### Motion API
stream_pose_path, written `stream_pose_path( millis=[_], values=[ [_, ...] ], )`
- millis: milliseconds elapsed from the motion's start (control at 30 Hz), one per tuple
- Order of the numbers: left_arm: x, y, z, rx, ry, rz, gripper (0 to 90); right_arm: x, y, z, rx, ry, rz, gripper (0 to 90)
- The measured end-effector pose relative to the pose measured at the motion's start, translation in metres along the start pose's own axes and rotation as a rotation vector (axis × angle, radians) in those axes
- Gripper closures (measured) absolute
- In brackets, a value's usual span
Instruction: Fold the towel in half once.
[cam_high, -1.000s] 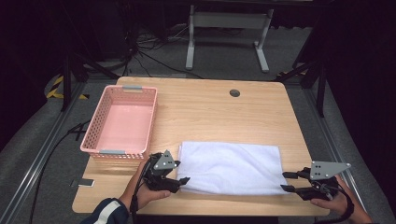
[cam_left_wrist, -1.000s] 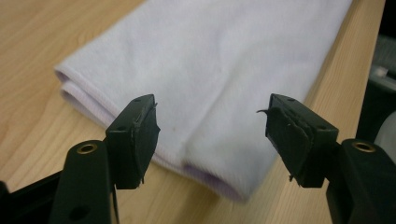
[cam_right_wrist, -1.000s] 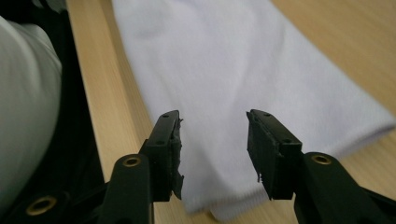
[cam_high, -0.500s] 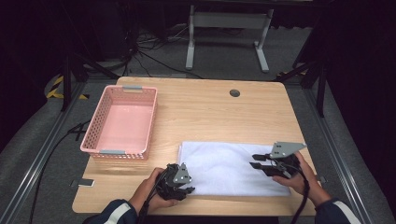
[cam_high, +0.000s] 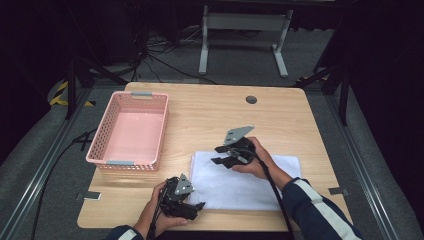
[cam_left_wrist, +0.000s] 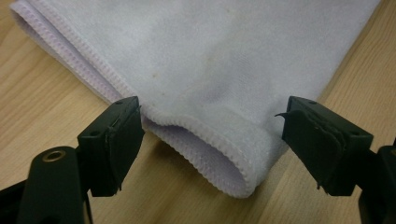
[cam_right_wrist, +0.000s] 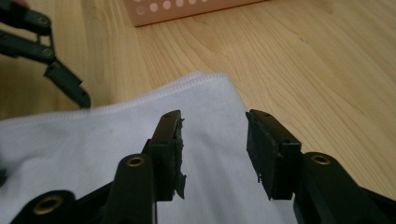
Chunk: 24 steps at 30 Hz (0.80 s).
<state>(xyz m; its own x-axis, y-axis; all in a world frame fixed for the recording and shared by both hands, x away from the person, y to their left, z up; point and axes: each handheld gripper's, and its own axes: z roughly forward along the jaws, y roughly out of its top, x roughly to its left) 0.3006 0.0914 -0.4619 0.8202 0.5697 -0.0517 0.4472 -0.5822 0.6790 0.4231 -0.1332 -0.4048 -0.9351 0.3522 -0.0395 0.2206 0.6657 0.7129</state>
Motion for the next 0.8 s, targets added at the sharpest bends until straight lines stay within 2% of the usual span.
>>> stream_pose_path(
  millis=[33, 67, 100, 267, 333, 400, 533, 633, 700, 767, 800],
  values=[
    [-0.001, -0.001, 0.002, 0.002, 0.007, -0.011, 21.1, -0.001, 0.005, 0.01, 0.013, 0.007, 0.003, 53.4],
    [-0.001, -0.001, 0.002, 0.002, 0.007, -0.011, 21.0, -0.001, 0.005, 0.01, 0.013, 0.007, 0.003, 53.4],
    [0.0, -0.002, 0.005, -0.003, 0.009, -0.004, 21.0, -0.003, 0.008, 0.019, 0.018, 0.021, 0.015, 53.5],
    [0.001, -0.004, 0.011, -0.004, 0.008, -0.012, 18.7, -0.006, 0.02, 0.058, 0.078, 0.018, 0.021, 49.7],
    [0.001, -0.003, 0.011, 0.002, 0.017, 0.0, 17.4, -0.007, 0.021, 0.063, 0.091, 0.018, 0.023, 49.4],
    [0.002, -0.004, 0.012, -0.007, 0.013, 0.002, 17.2, -0.011, 0.024, 0.074, 0.134, -0.001, 0.028, 47.1],
    [0.003, -0.005, 0.012, -0.018, 0.006, 0.018, 16.7, -0.019, 0.023, 0.085, 0.173, 0.029, 0.052, 44.3],
    [0.004, -0.005, 0.013, -0.014, -0.005, 0.03, 17.2, -0.023, 0.022, 0.088, 0.175, 0.07, 0.079, 47.8],
    [0.005, -0.003, 0.012, -0.013, -0.015, 0.036, 20.4, -0.024, 0.021, 0.087, 0.172, 0.111, 0.07, 59.6],
    [0.007, -0.002, 0.012, -0.016, -0.027, 0.045, 27.1, -0.023, 0.022, 0.087, 0.178, 0.134, 0.062, 66.3],
    [0.006, -0.002, 0.012, -0.034, -0.029, 0.044, 31.4, -0.023, 0.022, 0.087, 0.179, 0.142, 0.062, 69.3]
  ],
)
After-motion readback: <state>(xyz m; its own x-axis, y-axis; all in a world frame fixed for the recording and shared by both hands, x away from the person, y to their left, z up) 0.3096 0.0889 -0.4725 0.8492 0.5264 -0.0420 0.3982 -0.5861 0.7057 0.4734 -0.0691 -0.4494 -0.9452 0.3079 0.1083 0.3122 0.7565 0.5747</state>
